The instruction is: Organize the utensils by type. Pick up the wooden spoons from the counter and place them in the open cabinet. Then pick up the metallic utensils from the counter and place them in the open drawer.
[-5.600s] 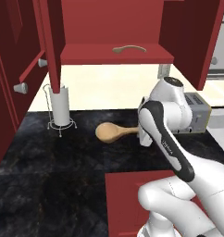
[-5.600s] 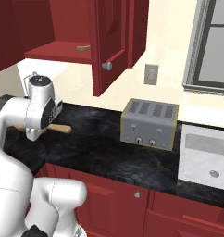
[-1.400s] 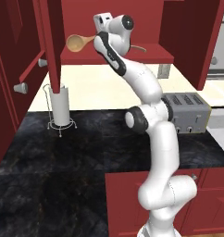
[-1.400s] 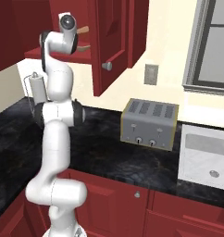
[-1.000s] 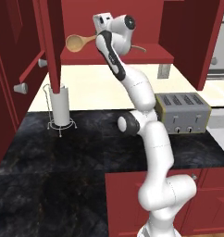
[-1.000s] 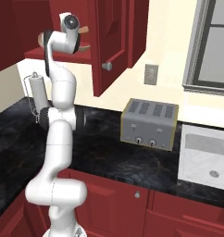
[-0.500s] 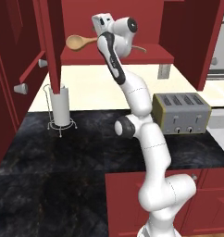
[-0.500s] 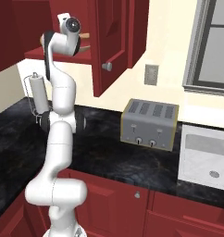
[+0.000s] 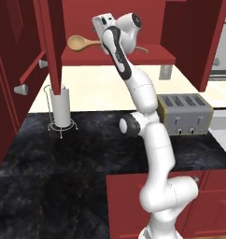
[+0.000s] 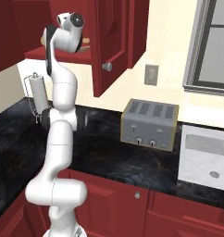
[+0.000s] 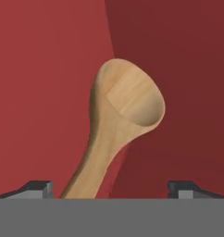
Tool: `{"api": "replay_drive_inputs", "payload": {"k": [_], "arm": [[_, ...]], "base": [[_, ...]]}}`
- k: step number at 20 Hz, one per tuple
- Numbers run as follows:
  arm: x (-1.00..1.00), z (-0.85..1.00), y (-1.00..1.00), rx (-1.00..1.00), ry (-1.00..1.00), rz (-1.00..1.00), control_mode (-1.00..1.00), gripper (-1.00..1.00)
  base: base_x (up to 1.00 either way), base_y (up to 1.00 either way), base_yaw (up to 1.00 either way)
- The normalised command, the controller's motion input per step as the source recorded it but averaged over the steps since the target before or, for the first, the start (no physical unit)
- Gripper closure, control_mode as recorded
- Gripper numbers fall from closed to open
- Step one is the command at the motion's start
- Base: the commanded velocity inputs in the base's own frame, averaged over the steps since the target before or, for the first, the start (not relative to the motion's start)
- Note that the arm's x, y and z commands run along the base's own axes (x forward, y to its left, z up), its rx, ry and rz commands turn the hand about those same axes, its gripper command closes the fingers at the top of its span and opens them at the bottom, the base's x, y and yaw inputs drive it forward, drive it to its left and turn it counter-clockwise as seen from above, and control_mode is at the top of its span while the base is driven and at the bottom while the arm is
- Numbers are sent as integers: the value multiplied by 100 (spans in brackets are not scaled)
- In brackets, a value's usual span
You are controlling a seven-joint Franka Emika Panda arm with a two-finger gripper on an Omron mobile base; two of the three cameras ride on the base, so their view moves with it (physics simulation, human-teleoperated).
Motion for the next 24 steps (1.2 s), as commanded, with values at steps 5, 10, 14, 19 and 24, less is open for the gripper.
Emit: {"api": "replay_drive_inputs", "payload": {"k": [5,10,14,19,24], "arm": [[-19,-19,0,-6,22,12,-100,-100],[-9,-19,-1,-6,18,11,-100,-100],[-3,0,0,-2,9,12,-100,-100],[-28,0,-3,-3,0,10,-100,-100],[-47,-2,-4,-2,1,1,-100,-100]], "base": [[0,0,0],[0,0,0],[0,0,0],[0,0,0],[0,0,0]]}}
